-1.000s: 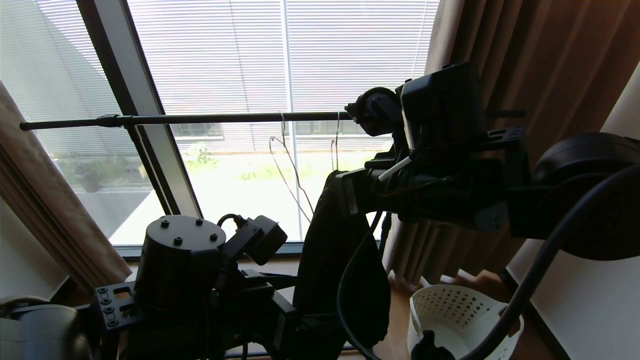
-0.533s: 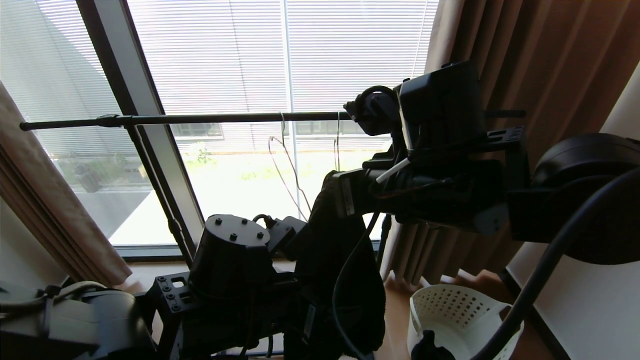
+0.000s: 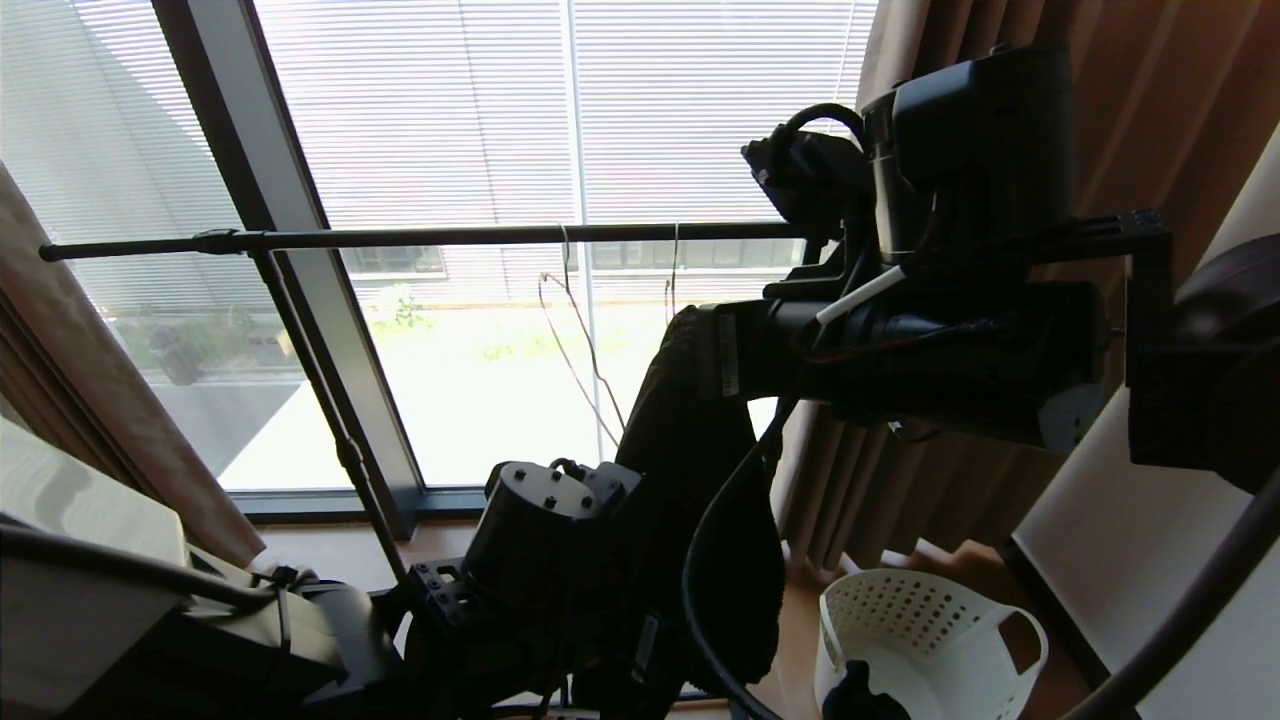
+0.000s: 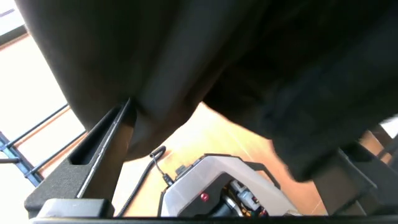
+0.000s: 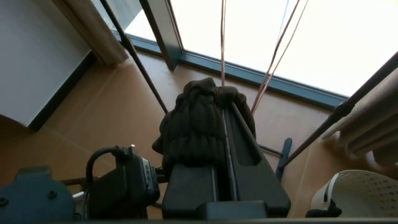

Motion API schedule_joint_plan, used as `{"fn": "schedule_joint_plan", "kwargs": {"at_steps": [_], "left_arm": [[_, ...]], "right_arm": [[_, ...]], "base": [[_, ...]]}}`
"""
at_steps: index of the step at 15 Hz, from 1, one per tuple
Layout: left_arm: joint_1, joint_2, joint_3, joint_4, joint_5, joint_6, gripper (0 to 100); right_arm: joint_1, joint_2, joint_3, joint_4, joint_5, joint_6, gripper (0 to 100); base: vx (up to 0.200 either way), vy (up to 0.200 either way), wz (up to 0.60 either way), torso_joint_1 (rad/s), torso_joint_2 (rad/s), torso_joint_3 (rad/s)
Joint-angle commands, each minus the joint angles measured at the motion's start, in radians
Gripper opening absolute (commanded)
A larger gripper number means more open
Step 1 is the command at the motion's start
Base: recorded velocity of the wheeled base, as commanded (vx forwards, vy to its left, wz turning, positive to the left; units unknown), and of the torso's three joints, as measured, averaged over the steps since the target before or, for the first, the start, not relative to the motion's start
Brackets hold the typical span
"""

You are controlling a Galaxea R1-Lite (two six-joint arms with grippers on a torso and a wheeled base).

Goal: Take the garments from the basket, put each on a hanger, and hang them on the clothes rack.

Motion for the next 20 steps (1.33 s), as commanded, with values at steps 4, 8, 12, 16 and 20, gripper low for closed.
{"fn": "schedule_joint_plan", "kwargs": {"at_steps": [4,8,12,16,20], "left_arm": [[-0.006,0.048,0.003,-0.008,0.002,0.0,100],[-0.005,0.008,0.078,-0.01,0.019,0.0,100],[-0.005,-0.115,0.121,-0.007,0.047,0.005,0],[0.035,-0.276,0.158,0.041,0.101,0.009,0],[0.16,-0.323,0.127,0.098,0.099,0.017,0]], "right_arm": [[-0.009,-0.037,0.006,-0.002,-0.03,0.04,0],[-0.099,-0.069,0.052,-0.016,-0.03,0.045,0],[-0.199,-0.08,0.092,-0.058,-0.027,0.046,0],[-0.267,-0.111,0.202,-0.134,-0.029,0.045,0],[-0.273,-0.186,0.36,-0.186,-0.03,0.032,0]], "base": [[0.0,0.0,0.0,0.0,0.0,0.0],[0.0,0.0,0.0,0.0,0.0,0.0],[0.0,0.0,0.0,0.0,0.0,0.0],[0.0,0.0,0.0,0.0,0.0,0.0],[0.0,0.0,0.0,0.0,0.0,0.0]]}}
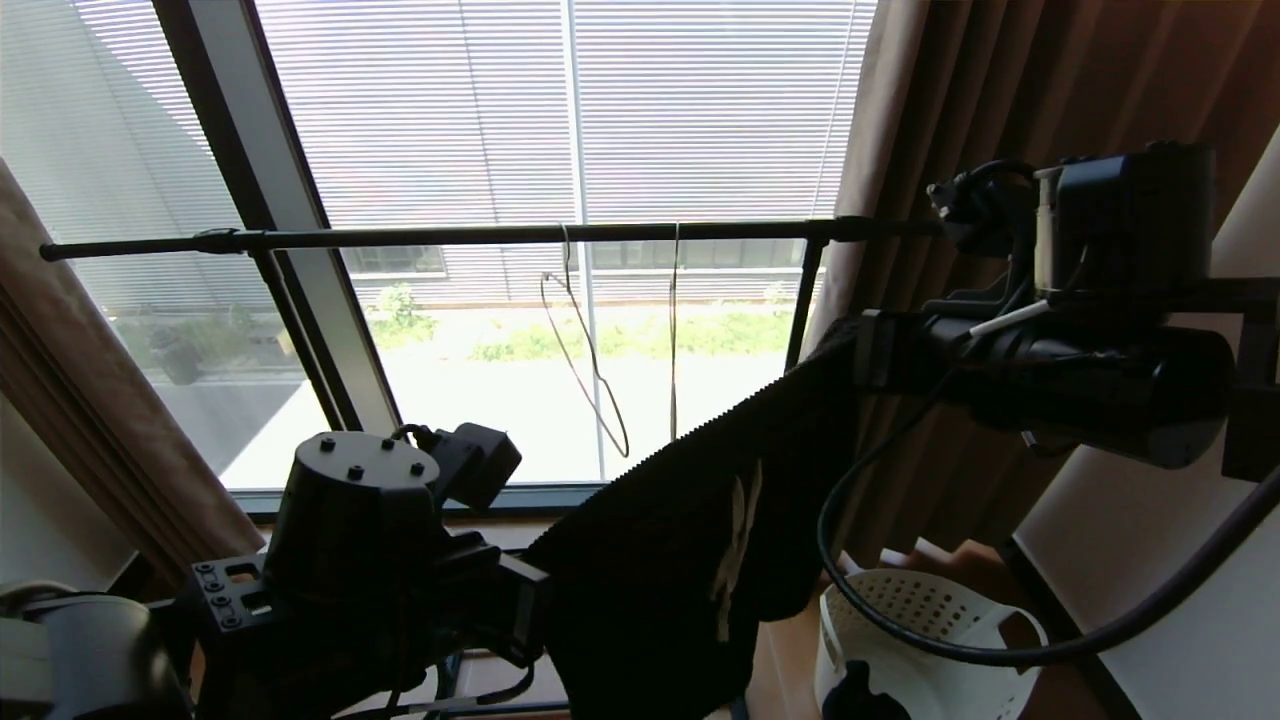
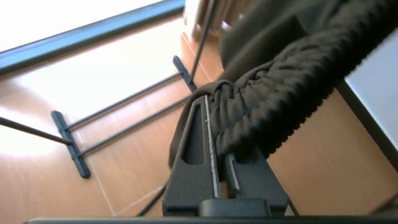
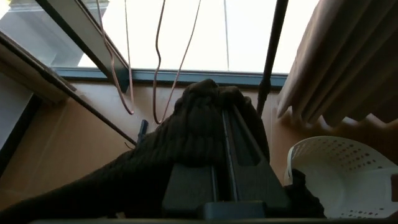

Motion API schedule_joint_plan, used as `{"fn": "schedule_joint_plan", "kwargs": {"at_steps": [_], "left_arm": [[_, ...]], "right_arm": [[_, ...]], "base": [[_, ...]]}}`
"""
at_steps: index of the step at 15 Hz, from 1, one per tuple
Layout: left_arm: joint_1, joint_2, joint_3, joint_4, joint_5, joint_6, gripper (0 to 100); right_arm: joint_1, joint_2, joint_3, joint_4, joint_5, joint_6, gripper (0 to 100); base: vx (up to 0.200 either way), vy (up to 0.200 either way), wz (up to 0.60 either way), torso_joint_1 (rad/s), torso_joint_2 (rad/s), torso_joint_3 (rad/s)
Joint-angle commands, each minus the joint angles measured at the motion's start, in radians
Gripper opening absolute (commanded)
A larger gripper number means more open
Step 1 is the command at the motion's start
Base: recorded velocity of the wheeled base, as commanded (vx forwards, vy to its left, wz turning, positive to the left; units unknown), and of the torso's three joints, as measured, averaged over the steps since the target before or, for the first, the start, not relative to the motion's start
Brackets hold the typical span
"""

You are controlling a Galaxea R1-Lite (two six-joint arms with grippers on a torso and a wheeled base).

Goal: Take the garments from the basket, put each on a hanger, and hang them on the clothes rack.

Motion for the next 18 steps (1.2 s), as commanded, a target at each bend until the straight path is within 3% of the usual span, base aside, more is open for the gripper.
{"fn": "schedule_joint_plan", "kwargs": {"at_steps": [1,3,5,8,12,15,18], "left_arm": [[0.085,-0.035,-0.027,0.003,-0.005,0.018,0],[0.11,-0.031,-0.041,0.001,-0.025,0.038,0],[0.107,-0.036,-0.039,-0.003,-0.034,0.04,0],[0.104,-0.067,-0.025,-0.005,-0.034,0.041,0],[0.105,-0.154,0.014,-0.005,-0.065,0.041,0],[0.108,-0.168,0.002,-0.006,-0.123,0.043,0],[0.122,-0.128,-0.101,-0.005,-0.161,0.096,0]], "right_arm": [[-0.002,-0.088,0.097,-0.004,-0.001,-0.017,0],[0.006,-0.131,0.161,-0.006,0.003,-0.023,0],[0.08,-0.174,0.242,-0.02,0.008,-0.014,0],[0.097,-0.188,0.364,-0.184,0.014,-0.034,0],[0.123,-0.285,0.508,-0.222,0.105,-0.069,0],[0.121,-0.257,0.534,-0.288,0.164,-0.086,0],[0.118,-0.196,0.532,-0.362,0.167,-0.123,0]], "base": [[0.0,0.0,0.0,0.0,0.0,0.0],[0.0,0.0,0.0,0.0,0.0,0.0],[0.0,0.0,0.0,0.0,0.0,0.0],[0.0,0.0,0.0,0.0,0.0,0.0],[0.0,0.0,0.0,0.0,0.0,0.0],[0.0,0.0,0.0,0.0,0.0,0.0],[0.0,0.0,0.0,0.0,0.0,0.0]]}}
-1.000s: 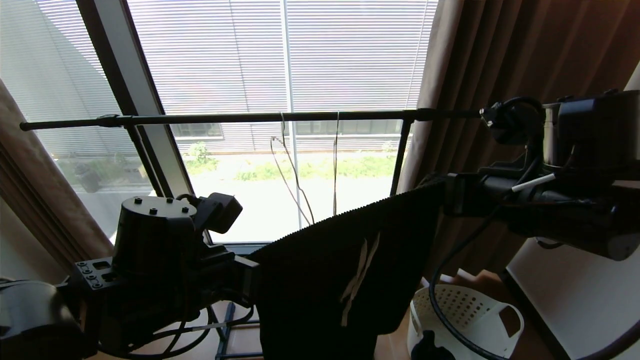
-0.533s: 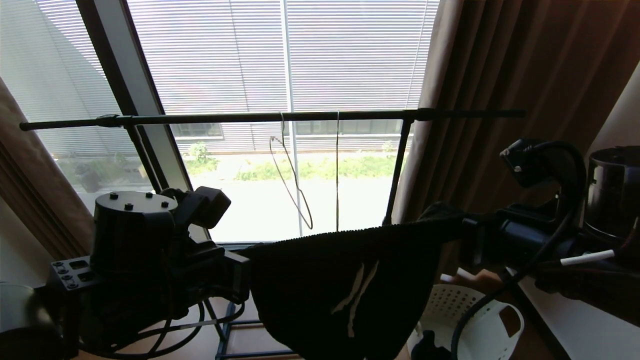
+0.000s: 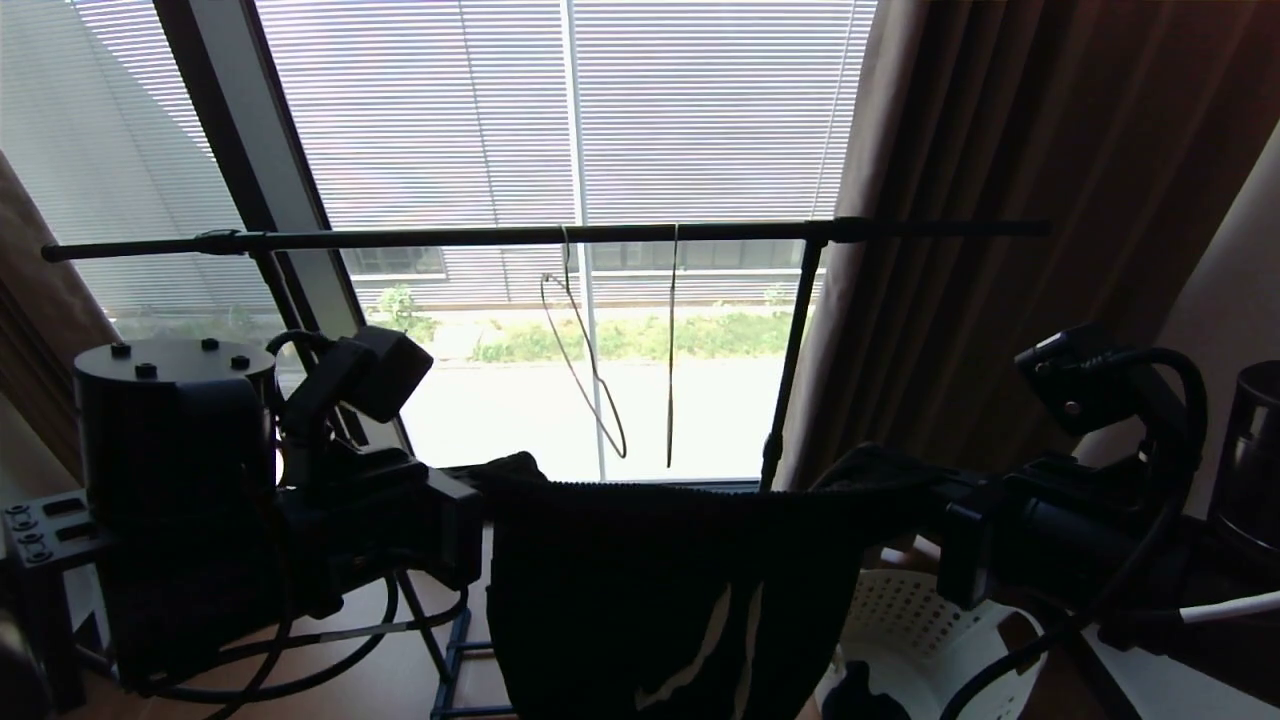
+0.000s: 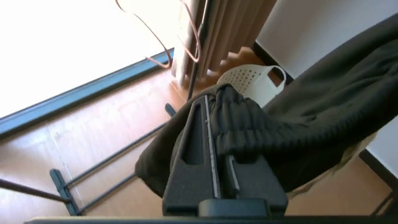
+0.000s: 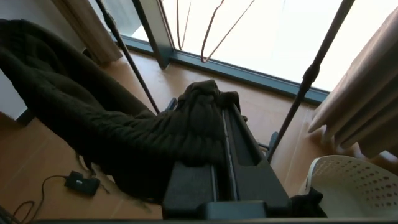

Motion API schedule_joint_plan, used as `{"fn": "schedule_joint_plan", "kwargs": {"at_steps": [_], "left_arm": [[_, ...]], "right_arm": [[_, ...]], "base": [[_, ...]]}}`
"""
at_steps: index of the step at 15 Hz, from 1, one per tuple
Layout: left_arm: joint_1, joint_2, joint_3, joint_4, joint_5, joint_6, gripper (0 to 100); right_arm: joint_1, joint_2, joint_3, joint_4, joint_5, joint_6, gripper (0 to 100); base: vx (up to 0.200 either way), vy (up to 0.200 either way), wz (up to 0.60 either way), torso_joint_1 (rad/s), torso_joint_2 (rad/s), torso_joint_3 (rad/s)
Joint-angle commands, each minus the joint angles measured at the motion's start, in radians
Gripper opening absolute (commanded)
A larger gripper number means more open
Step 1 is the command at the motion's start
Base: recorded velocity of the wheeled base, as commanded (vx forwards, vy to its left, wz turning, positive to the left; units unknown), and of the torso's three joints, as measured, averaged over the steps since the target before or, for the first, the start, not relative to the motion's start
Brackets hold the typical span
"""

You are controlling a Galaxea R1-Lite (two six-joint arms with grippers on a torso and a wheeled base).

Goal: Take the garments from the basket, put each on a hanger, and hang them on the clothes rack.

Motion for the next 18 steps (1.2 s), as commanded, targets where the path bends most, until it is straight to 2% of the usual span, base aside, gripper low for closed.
{"fn": "schedule_joint_plan", "kwargs": {"at_steps": [1,2,5,9,12,18], "left_arm": [[0.018,0.041,-0.079,0.001,-0.008,0.032,0],[0.026,0.059,-0.108,0.001,-0.009,0.045,0],[0.07,0.133,-0.232,0.006,-0.118,0.05,0],[0.064,0.214,-0.361,0.045,-0.123,0.05,0],[0.058,0.251,-0.46,0.096,-0.143,0.052,0],[0.003,0.302,-0.56,0.118,-0.146,0.052,0]], "right_arm": [[0.001,0.033,0.006,-0.002,0.001,-0.007,0],[0.001,0.032,0.012,-0.002,0.0,-0.011,0],[0.036,0.028,0.037,-0.002,-0.005,-0.043,0],[0.162,0.032,0.054,0.003,-0.054,-0.045,0],[0.263,0.073,0.043,-0.003,-0.054,-0.045,0],[0.391,0.19,-0.089,-0.006,-0.051,-0.039,0]], "base": [[0.0,0.0,0.0,0.0,0.0,0.0],[0.0,0.0,0.0,0.0,0.0,0.0],[0.0,0.0,0.0,0.0,0.0,0.0],[0.0,0.0,0.0,0.0,0.0,0.0],[0.0,0.0,0.0,0.0,0.0,0.0],[0.0,0.0,0.0,0.0,0.0,0.0]]}}
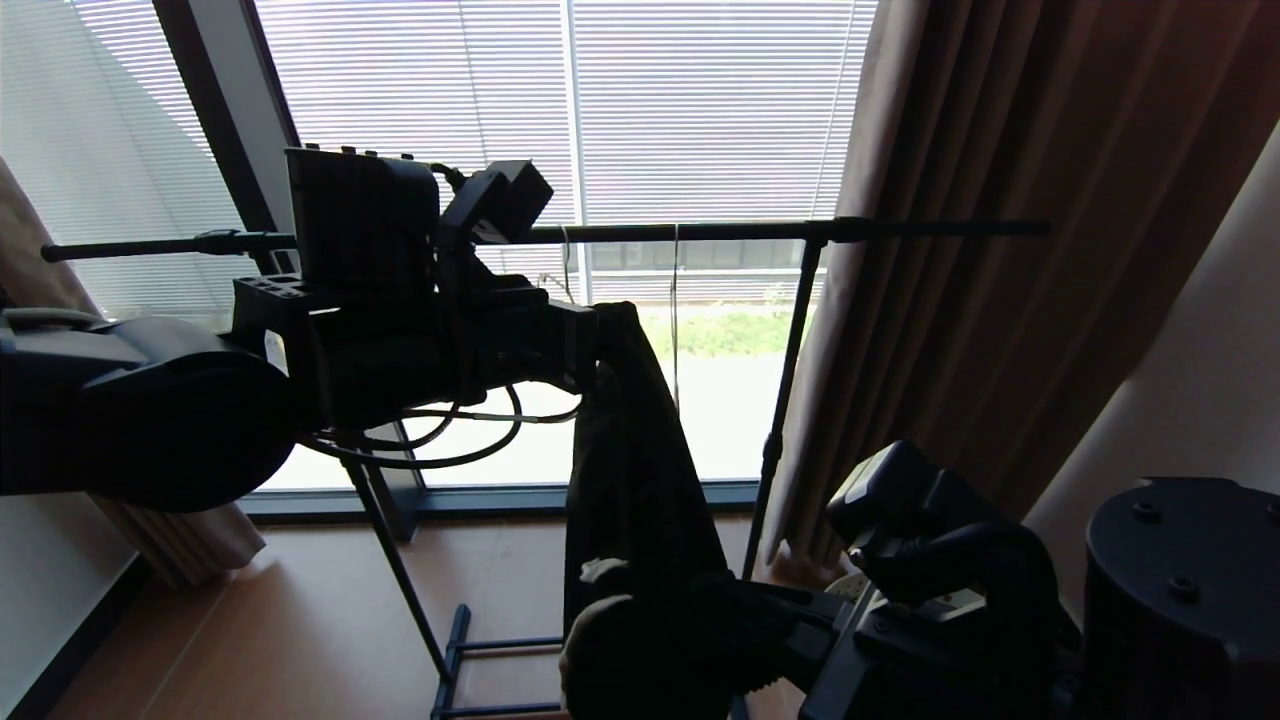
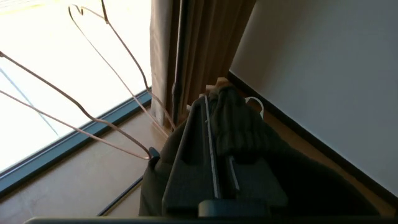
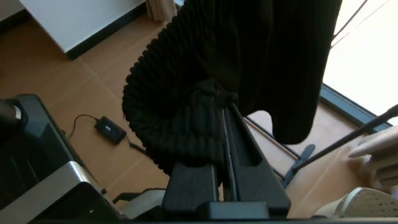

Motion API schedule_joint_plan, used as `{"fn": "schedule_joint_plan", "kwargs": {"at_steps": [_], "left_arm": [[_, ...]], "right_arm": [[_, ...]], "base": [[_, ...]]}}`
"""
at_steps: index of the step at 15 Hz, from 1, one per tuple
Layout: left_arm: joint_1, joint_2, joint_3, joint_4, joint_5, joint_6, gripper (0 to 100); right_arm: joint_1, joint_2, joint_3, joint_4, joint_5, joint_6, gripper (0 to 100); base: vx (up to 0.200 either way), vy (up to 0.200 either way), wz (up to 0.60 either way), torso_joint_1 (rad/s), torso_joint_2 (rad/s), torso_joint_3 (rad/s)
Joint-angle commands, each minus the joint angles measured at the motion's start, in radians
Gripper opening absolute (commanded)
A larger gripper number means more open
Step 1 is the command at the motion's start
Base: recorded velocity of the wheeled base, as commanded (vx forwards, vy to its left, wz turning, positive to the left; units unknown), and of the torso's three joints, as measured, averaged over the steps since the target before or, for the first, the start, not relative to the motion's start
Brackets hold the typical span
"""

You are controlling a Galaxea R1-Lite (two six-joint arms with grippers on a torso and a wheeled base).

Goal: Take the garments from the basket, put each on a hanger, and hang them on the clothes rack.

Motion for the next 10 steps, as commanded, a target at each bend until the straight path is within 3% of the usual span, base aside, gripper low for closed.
{"fn": "schedule_joint_plan", "kwargs": {"at_steps": [1,3,6,10], "left_arm": [[-0.014,0.015,-0.017,-0.001,0.0,0.0,0],[-0.017,0.009,-0.007,-0.001,0.0,-0.002,0],[-0.005,-0.047,0.036,0.001,0.001,-0.002,0],[0.05,-0.17,0.122,0.075,0.003,0.001,0]], "right_arm": [[0.031,0.067,-0.038,-0.003,-0.003,0.005,0],[0.037,0.076,-0.027,-0.032,-0.004,0.018,0],[0.019,0.068,0.032,-0.035,-0.073,0.05,0],[-0.155,0.004,0.131,-0.032,-0.102,0.059,0]], "base": [[0.0,0.0,0.0,0.0,0.0,0.0],[0.0,0.0,0.0,0.0,0.0,0.0],[0.0,0.0,0.0,0.0,0.0,0.0],[0.0,0.0,0.0,0.0,0.0,0.0]]}}
